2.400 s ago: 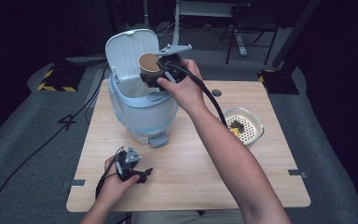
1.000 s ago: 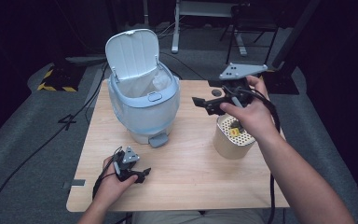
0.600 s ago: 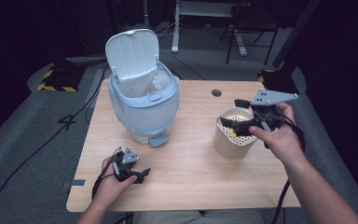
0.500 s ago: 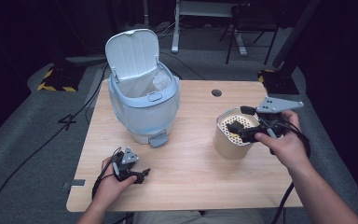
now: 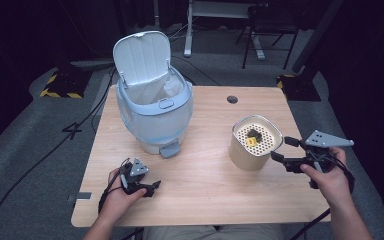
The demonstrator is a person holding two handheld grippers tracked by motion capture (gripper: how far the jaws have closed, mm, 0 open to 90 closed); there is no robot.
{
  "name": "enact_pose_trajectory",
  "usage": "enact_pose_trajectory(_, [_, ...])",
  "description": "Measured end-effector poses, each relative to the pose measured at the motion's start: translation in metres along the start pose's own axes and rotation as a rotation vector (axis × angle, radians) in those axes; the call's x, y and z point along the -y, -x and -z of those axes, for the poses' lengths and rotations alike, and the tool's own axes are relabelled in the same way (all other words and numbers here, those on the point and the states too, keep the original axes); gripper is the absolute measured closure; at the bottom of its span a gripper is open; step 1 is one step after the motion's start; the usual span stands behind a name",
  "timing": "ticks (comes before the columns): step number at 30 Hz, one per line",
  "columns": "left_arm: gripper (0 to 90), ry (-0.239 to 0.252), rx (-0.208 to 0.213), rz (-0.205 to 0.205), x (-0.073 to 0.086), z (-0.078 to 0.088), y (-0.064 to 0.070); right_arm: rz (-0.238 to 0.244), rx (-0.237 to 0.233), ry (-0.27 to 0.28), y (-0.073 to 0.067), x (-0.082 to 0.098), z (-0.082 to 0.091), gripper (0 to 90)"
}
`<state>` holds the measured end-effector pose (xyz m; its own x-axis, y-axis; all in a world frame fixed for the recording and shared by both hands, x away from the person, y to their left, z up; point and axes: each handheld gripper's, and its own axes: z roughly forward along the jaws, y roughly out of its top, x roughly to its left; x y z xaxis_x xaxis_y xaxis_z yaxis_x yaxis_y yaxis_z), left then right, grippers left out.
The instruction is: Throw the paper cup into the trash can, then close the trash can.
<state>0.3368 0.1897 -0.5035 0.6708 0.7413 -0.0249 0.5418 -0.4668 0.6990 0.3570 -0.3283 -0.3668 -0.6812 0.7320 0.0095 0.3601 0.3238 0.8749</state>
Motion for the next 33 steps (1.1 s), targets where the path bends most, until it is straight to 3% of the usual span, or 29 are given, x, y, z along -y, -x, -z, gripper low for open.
enact_pose_trajectory(3, [22.0,0.0,0.002,0.003,0.0,0.0,0.0,-0.019,0.012,-0.019,0.005,0.013,0.002,22.1])
enact_pose_trajectory(7, [22.1,0.0,-0.003,0.007,0.001,0.0,0.0,-0.098,0.024,-0.019,0.015,0.042,0.003,22.8])
enact_pose_trajectory(9, [22.5,0.0,-0.006,0.006,0.001,0.001,0.0,-0.093,0.027,-0.041,0.017,0.046,0.001,22.2])
enact_pose_trajectory(11, [23.7,0.001,-0.006,0.004,0.002,0.002,0.0,-0.083,0.087,-0.064,0.021,0.057,-0.002,21.0])
enact_pose_trajectory(16, [24.8,0.017,-0.01,0.06,0.003,0.008,-0.006,-0.11,0.084,-0.121,0.025,0.074,-0.015,20.9])
enact_pose_trajectory(19, [24.9,0.022,-0.025,0.054,0.002,0.012,-0.009,-0.109,0.09,-0.141,0.026,0.079,-0.02,20.9])
enact_pose_trajectory(25, [24.8,0.074,-0.046,0.081,-0.006,0.028,-0.013,-0.102,0.1,-0.187,0.027,0.092,-0.028,21.0])
enact_pose_trajectory(26, [24.8,0.101,-0.041,0.086,-0.011,0.035,-0.015,-0.098,0.107,-0.198,0.027,0.095,-0.033,21.0])
enact_pose_trajectory(29, [24.6,0.122,-0.043,0.086,-0.016,0.043,-0.017,-0.088,0.118,-0.22,0.028,0.096,-0.038,21.0])
enact_pose_trajectory(30, [24.7,0.144,-0.037,0.078,-0.021,0.053,-0.018,-0.075,0.127,-0.239,0.028,0.099,-0.042,21.0])
enact_pose_trajectory(33, [24.5,0.166,-0.028,0.074,-0.026,0.064,-0.018,-0.084,0.136,-0.252,0.029,0.103,-0.048,20.8])
